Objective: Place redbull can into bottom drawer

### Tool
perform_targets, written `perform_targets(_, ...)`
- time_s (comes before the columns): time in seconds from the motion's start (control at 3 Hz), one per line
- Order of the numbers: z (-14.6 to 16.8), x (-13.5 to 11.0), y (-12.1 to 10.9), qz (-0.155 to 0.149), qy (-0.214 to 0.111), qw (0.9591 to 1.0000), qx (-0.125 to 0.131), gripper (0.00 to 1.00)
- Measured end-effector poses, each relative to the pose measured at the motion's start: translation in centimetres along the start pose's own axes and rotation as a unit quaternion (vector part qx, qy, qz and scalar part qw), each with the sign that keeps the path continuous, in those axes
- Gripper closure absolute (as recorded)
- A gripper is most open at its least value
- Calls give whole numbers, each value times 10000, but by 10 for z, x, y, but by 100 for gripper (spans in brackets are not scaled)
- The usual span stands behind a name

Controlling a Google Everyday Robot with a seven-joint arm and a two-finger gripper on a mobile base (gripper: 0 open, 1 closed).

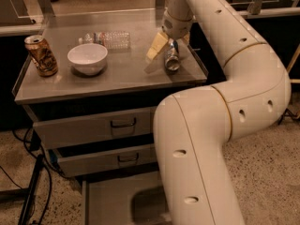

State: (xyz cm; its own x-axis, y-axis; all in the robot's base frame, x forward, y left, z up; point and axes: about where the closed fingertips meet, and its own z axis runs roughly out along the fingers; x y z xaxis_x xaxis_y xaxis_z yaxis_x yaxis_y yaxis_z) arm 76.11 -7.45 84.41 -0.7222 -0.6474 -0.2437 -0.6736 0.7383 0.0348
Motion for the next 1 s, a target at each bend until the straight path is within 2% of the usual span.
perform_targets(0.33,15,5,-6,59,102,9999,-41,0)
perform_targets(0.67,17,6,-7,65,115,9999,-46,14)
perform_targets(1.0,17,6,-7,65,115,9999,-46,46)
